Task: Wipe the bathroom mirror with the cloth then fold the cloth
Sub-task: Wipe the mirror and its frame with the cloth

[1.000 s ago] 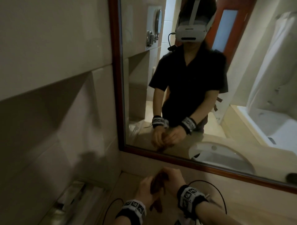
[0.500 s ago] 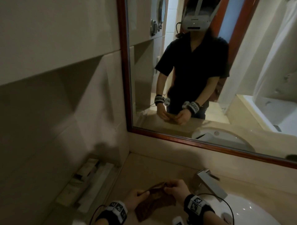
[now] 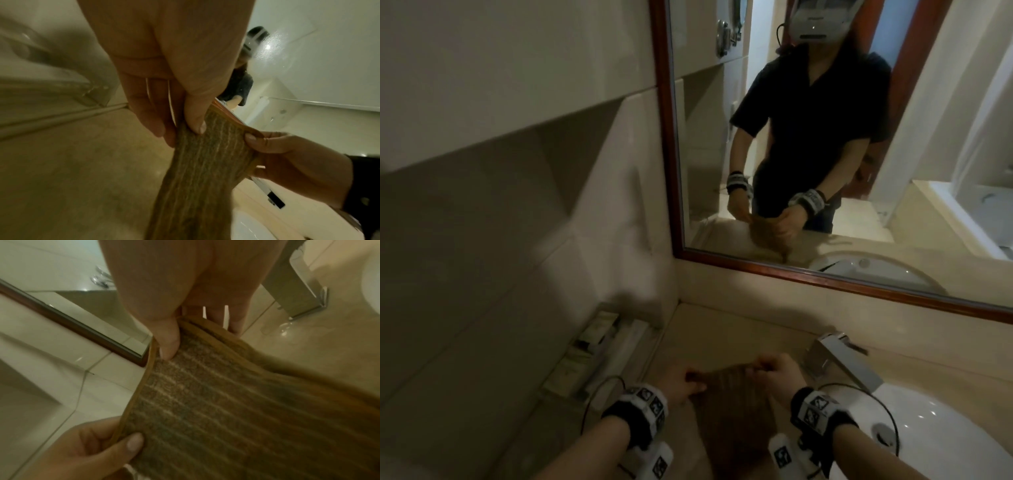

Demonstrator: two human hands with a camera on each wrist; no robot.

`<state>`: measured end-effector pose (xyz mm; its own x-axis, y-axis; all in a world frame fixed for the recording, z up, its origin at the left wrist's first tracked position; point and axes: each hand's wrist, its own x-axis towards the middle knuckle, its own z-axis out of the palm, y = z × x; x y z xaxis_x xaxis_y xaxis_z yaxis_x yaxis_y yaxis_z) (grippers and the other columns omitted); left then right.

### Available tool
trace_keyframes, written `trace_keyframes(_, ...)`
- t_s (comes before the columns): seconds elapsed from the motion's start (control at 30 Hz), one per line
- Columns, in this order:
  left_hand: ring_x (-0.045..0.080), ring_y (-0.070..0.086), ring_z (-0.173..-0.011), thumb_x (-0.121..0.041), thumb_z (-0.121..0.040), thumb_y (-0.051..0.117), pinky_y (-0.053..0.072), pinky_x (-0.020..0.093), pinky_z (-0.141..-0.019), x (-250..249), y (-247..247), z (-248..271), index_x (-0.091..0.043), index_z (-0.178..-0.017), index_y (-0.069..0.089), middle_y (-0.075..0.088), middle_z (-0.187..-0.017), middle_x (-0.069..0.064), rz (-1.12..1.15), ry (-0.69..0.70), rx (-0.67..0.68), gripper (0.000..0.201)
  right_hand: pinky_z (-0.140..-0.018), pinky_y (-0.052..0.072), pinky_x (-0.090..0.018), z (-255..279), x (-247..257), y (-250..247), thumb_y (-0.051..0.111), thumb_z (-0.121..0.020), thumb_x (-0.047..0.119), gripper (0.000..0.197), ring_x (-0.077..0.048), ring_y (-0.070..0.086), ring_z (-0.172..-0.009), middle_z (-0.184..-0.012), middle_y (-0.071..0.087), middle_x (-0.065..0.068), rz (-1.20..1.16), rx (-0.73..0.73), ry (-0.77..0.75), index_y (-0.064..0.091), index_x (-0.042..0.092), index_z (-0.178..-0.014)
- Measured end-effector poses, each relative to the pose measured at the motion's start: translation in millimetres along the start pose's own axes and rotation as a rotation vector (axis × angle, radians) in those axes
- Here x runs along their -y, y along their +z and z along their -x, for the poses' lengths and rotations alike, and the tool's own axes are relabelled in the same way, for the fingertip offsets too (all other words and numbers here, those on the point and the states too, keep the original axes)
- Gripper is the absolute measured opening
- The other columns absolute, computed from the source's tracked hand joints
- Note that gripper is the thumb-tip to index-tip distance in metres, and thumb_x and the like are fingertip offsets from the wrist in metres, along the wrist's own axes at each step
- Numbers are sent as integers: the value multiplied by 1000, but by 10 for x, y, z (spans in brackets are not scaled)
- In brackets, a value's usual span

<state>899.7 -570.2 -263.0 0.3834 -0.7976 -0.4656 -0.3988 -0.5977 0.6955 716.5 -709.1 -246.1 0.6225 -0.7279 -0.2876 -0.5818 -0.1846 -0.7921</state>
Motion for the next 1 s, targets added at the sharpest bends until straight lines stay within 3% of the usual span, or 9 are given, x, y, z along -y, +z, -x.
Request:
trace_keyframes(0.1, 18, 63, -103, -34, -89, 67, 50, 36, -94, -123, -293, 35, -16, -108, 69, 68, -107, -1, -83, 79, -76, 26, -48, 36, -12, 0, 165, -114, 64, -90, 21, 30, -5, 49, -54, -56, 51, 10, 77, -28, -69, 55, 20, -60)
trace_keyframes(0.17, 16, 65, -88, -32, -88, 68, 49, 31, -83, -284, -515, 47, -20, -92, 72, 67, -87, -5, -125, 149, -184, 13, -50, 38, -14, -70, 342, -220, 61, -92, 24, 23, -9, 54, -60, -64, 57, 5, 134, -36, -107, 60, 17, -70)
trace_keyframes(0.4, -5, 52, -63, -34, -89, 67, 36, 18, -59, -746, -963, 89, -41, -74, 61, 55, -64, -21, -65, 278, -470, 18, -69, 48, -29, -307, 889, -575, 63, -89, 32, 12, -12, 59, -73, -74, 64, 4, 190, -240, -273, 67, 23, -83)
trace_keyframes(0.5, 3, 55, -70, -26, -90, 67, 39, 17, -64, -623, -826, 108, -30, -87, 71, 60, -73, -16, -18, 254, -391, 7, -68, 51, -29, -281, 755, -498, 67, -86, 27, 7, -14, 61, -73, -74, 67, 3, 222, -225, -335, 72, 22, -85)
trace_keyframes(0.57, 10, 56, -80, -19, -90, 66, 39, 16, -70, -390, -624, 62, -14, -101, 73, 66, -86, -4, 16, 202, -313, 14, -65, 47, -27, -216, 545, -367, 69, -84, 24, 4, -15, 60, -70, -71, 65, 4, 286, -156, -332, 72, 22, -82)
trace_keyframes(0.67, 9, 55, -90, -19, -92, 64, 35, 10, -67, 0, -256, 94, -11, -112, 71, 68, -104, 4, -39, 129, -157, 23, -67, 48, -29, -79, 146, -88, 64, -88, 28, 10, -16, 60, -74, -74, 65, 5, 448, 8, -234, 67, 30, -78)
trace_keyframes(0.8, 8, 55, -89, -18, -91, 66, 39, 8, -70, 528, 210, 157, -11, -107, 71, 62, -91, -5, -33, 10, -1, 18, -63, 43, -24, 115, -276, 240, 58, -91, 32, 11, -12, 56, -72, -76, 61, 6, 558, 241, -123, 65, 29, -84)
trace_keyframes(0.9, 10, 57, -88, -20, -88, 69, 47, 30, -89, 764, 417, 177, -18, -94, 72, 62, -86, -6, -32, -37, 74, 7, -57, 41, -18, 194, -473, 367, 57, -92, 31, 14, -8, 57, -68, -73, 60, 7, 569, 382, -35, 66, 24, -84)
trace_keyframes(1.0, 12, 57, -92, -22, -90, 68, 45, 27, -88, 804, 475, 157, -12, -103, 73, 62, -93, -1, -56, -71, 112, 18, -59, 42, -18, 148, -609, 410, 58, -91, 29, 12, -10, 60, -74, -78, 62, 6, 536, 418, 38, 68, 23, -89)
